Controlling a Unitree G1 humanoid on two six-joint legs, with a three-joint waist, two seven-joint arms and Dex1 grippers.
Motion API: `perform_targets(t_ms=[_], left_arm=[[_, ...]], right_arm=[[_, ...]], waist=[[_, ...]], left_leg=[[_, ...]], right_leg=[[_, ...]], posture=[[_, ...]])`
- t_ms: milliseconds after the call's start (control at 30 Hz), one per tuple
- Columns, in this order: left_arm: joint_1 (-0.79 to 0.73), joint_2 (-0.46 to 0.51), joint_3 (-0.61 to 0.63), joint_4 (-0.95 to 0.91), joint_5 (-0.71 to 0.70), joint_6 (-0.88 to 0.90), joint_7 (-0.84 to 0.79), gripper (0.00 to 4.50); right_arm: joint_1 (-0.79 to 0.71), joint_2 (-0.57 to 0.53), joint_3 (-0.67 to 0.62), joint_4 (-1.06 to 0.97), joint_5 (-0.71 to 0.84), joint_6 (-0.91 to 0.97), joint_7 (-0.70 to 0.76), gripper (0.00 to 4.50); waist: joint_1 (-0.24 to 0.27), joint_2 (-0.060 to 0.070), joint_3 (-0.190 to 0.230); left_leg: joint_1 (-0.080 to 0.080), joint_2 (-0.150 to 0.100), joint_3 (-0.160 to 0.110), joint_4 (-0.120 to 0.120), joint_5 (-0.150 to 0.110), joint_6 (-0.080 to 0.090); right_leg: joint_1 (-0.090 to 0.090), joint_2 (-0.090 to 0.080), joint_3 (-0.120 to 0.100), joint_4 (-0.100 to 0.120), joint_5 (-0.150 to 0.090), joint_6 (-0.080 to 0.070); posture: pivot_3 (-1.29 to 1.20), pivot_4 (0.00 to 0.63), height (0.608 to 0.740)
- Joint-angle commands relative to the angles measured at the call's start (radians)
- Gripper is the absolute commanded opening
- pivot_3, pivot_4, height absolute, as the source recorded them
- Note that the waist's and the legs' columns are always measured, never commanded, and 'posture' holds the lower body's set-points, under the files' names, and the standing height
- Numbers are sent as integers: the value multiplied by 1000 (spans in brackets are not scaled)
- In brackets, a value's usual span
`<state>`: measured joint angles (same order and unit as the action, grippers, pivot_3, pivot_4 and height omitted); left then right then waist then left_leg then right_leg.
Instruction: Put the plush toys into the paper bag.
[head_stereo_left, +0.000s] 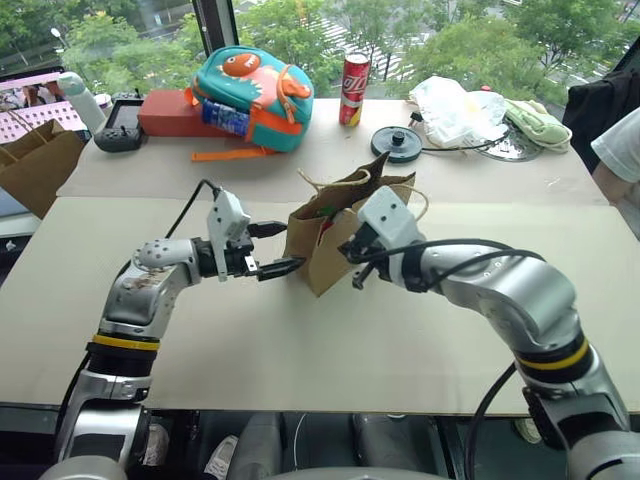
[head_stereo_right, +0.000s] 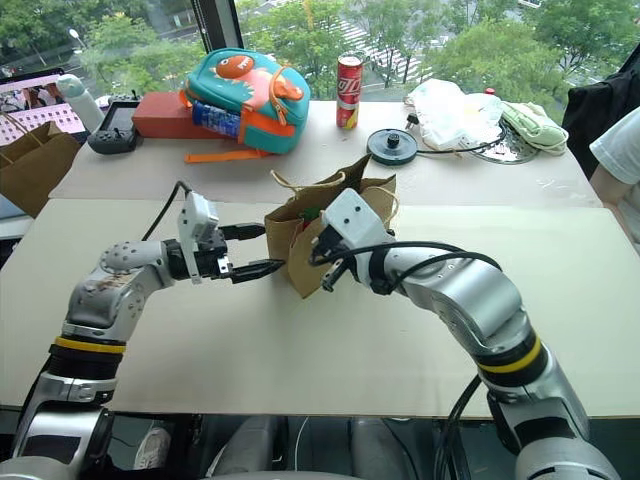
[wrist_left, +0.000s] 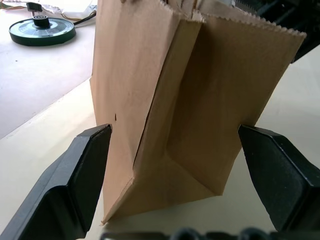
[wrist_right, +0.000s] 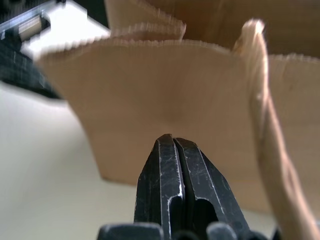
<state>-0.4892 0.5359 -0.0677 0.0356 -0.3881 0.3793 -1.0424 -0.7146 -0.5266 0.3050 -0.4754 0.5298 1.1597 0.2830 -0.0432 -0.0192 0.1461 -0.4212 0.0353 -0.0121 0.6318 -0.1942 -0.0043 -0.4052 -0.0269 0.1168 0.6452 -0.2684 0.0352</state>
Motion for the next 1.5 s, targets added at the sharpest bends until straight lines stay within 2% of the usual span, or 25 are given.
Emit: perform_targets(t_ms=[33, 367, 733, 767, 867, 900, 967, 1133, 1500], left_arm=[[17, -22, -22, -38, 21, -42, 11, 4295], [21, -94, -27, -42, 78, -57, 141, 4295], [28, -132, -30, -17, 109, -73, 193, 4295], [28, -134, -30, -16, 111, -74, 195, 3798], [29, -138, -31, -27, 102, -67, 191, 3059], [30, -138, -32, -31, 100, -65, 188, 2526], [31, -139, -34, -34, 99, -63, 187, 1989], [25, -141, -34, -34, 98, -59, 187, 127], [11, -153, -33, -19, 100, -58, 190, 127]], right_arm=[[-36, 41, -3, -1, -36, -23, 5, 28], [-41, 102, -12, 8, -80, -10, 21, 28], [-43, 119, -18, 10, -111, -3, 38, 28], [-42, 118, -18, 9, -113, -3, 40, 0], [-41, 121, -19, 6, -118, 0, 41, 0], [-40, 122, -20, 6, -121, 1, 42, 0], [-38, 122, -22, 4, -125, 3, 45, 0], [-31, 114, -26, -8, -127, 9, 49, 0], [-21, 109, -31, -31, -127, 24, 53, 0]], waist=[[0, 0, 0], [0, 0, 0], [-1, 0, 0], [-1, 0, 0], [-1, 0, 0], [-1, 0, 0], [-1, 0, 0], [-1, 0, 0], [-1, 0, 0]], left_leg=[[0, 0, 0, 0, 0, 0], [0, 0, 0, 1, 0, 0], [0, 0, -1, 0, 0, 0], [0, 0, -1, 0, 0, 0], [0, 0, -1, 0, 0, 0], [0, 0, -1, 0, 0, 0], [0, 0, -1, 0, 0, 0], [0, 0, -1, 0, 0, 0], [0, 0, -1, 0, 0, 0]], right_leg=[[0, 0, 0, 0, 0, 0], [0, 0, 0, 1, 0, 0], [0, 0, 0, 1, 0, 0], [0, 0, -1, 1, 0, 0], [0, 0, -1, 1, 0, 0], [0, 0, -1, 1, 0, 0], [0, 0, 0, 1, 0, 0], [0, 0, -1, 1, 0, 0], [0, 0, -1, 1, 0, 0]], posture=[[0, 150, 733], [0, 150, 733], [0, 150, 733], [0, 150, 733], [0, 150, 733], [0, 150, 733], [0, 150, 733], [0, 150, 733], [0, 150, 733]])
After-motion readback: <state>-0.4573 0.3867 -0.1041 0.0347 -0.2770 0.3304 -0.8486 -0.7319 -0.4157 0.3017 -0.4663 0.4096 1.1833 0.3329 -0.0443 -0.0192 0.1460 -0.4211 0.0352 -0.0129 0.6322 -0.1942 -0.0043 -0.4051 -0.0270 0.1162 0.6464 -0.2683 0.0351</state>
